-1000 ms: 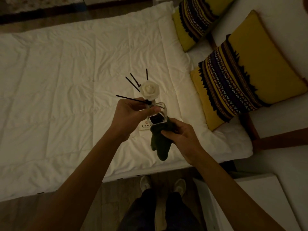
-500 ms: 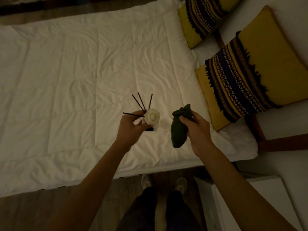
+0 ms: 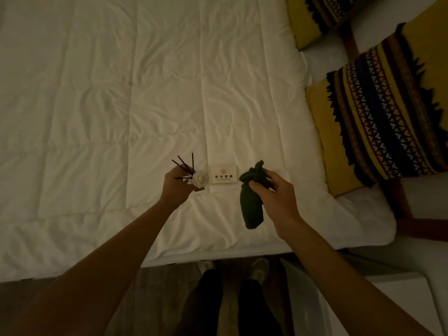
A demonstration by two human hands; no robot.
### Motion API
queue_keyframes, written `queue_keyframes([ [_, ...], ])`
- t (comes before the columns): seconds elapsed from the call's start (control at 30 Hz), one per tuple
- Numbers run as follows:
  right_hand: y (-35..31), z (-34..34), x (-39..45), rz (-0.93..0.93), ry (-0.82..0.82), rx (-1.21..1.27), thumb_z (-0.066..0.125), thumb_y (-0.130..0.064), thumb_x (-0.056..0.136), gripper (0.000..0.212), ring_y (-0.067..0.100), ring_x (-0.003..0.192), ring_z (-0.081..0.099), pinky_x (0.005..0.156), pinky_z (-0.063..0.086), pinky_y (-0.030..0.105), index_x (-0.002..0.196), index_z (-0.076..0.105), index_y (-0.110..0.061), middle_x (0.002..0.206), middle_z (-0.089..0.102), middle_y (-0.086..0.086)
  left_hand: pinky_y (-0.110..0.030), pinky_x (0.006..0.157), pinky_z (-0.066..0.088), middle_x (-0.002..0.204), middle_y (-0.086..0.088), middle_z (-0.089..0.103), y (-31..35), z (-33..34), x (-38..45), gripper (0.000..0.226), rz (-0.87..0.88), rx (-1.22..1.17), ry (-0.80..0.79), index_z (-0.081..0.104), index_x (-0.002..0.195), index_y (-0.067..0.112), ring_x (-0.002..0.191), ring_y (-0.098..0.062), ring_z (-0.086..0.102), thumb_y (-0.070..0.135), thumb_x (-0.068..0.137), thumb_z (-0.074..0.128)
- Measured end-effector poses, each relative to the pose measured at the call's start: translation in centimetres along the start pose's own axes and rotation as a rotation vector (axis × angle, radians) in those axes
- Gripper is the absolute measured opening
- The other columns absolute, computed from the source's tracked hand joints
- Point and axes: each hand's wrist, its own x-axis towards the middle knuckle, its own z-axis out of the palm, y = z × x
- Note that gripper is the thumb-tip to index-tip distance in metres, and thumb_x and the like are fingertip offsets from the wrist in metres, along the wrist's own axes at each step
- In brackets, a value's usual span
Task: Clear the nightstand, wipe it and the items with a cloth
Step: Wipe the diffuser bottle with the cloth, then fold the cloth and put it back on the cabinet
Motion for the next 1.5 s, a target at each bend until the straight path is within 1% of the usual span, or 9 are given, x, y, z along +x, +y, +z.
queue_keyframes([
  [0.27,4.6,2.9,5.4,-0.020,-0.056,-0.070,0.078,-0.021,0.085,0.039,0.008,0.104,0.066,0.090,0.055,0.031,0.121,0.069,-0.033,0.113,0.070,-0.013,-0.041,0.082,0.054,0.099,-0.016,0.071,-7.7,4.0,4.8,0.026,-0.008,0.103,0.028,0.067,0.098,0.004,0.094,-0.032,0.067,-0.013,0.078,0.063],
  [0.5,5.4,4.5,8.2,-0.016,-0.083,-0.106,0.079,-0.020,0.084,0.043,0.007,0.106,0.064,0.093,0.054,0.032,0.124,0.068,-0.030,0.117,0.069,-0.011,-0.036,0.082,0.052,0.104,-0.011,0.067,-10.6,5.1,6.6,0.030,0.077,0.187,0.025,0.067,0.099,0.009,0.096,-0.030,0.065,-0.001,0.073,0.078],
  [0.77,2.6,4.4,6.8,-0.005,-0.092,-0.077,0.081,-0.019,0.081,0.043,0.008,0.102,0.066,0.090,0.057,0.036,0.119,0.068,-0.034,0.113,0.069,-0.014,-0.033,0.098,0.039,0.136,-0.014,0.051,-9.0,2.6,5.3,0.091,-0.011,0.324,-0.051,0.043,0.141,0.004,0.124,-0.030,0.048,0.026,0.067,0.092],
  [0.93,-0.6,3.5,4.2,-0.022,-0.144,-0.007,0.079,-0.012,0.081,0.049,0.005,0.097,0.065,0.070,0.054,0.018,0.118,0.060,-0.038,0.114,0.066,-0.012,-0.048,0.115,0.033,0.150,-0.017,0.033,-5.1,-0.4,0.6,0.127,-0.162,0.338,-0.055,0.016,0.155,0.009,0.138,-0.034,0.031,0.041,0.060,0.095],
  [1.0,-1.7,3.1,2.6,-0.020,-0.197,0.023,0.075,-0.006,0.082,0.057,0.004,0.096,0.062,0.058,0.051,0.009,0.122,0.055,-0.041,0.115,0.063,-0.011,-0.051,0.114,0.031,0.152,-0.014,0.029,-2.6,-1.2,-2.9,0.121,-0.217,0.227,0.046,0.015,0.155,0.015,0.140,-0.032,0.027,0.053,0.066,0.088],
  [1.1,-3.3,2.5,-0.3,-0.046,-0.328,0.014,0.066,0.002,0.082,0.074,0.003,0.099,0.061,0.059,0.049,0.005,0.139,0.048,-0.042,0.122,0.057,-0.005,-0.050,0.115,0.033,0.141,0.003,0.044,1.7,-2.1,-8.9,0.078,-0.136,0.062,0.081,0.047,0.141,0.027,0.134,-0.019,0.037,0.065,0.076,0.068],
  [1.2,-5.2,2.5,-3.7,-0.149,-0.504,-0.040,0.061,0.003,0.082,0.088,0.001,0.101,0.065,0.070,0.056,0.014,0.141,0.040,-0.059,0.125,0.055,-0.004,-0.043,0.107,0.043,0.124,0.014,0.060,6.2,-2.2,-14.5,0.052,-0.040,-0.047,-0.023,0.064,0.118,0.033,0.120,-0.006,0.053,0.065,0.078,0.065],
  [1.27,-6.5,3.1,-6.3,-0.225,-0.599,-0.082,0.058,0.003,0.080,0.090,0.014,0.112,0.064,0.084,0.061,0.030,0.136,0.041,-0.065,0.130,0.057,0.005,-0.037,0.101,0.046,0.120,0.011,0.064,8.2,-2.1,-17.6,0.046,-0.021,-0.085,0.007,0.063,0.117,0.028,0.115,-0.002,0.057,0.053,0.081,0.074],
  [1.5,-8.7,5.0,-13.5,-0.316,-0.893,-0.182,0.054,0.009,0.080,0.070,0.025,0.115,0.063,0.089,0.061,0.044,0.132,0.058,-0.039,0.126,0.058,0.007,-0.039,0.091,0.055,0.112,0.001,0.062,9.9,-6.2,-26.4,0.039,0.123,-0.043,0.425,0.067,0.114,0.017,0.104,-0.015,0.060,0.028,0.081,0.083],
])
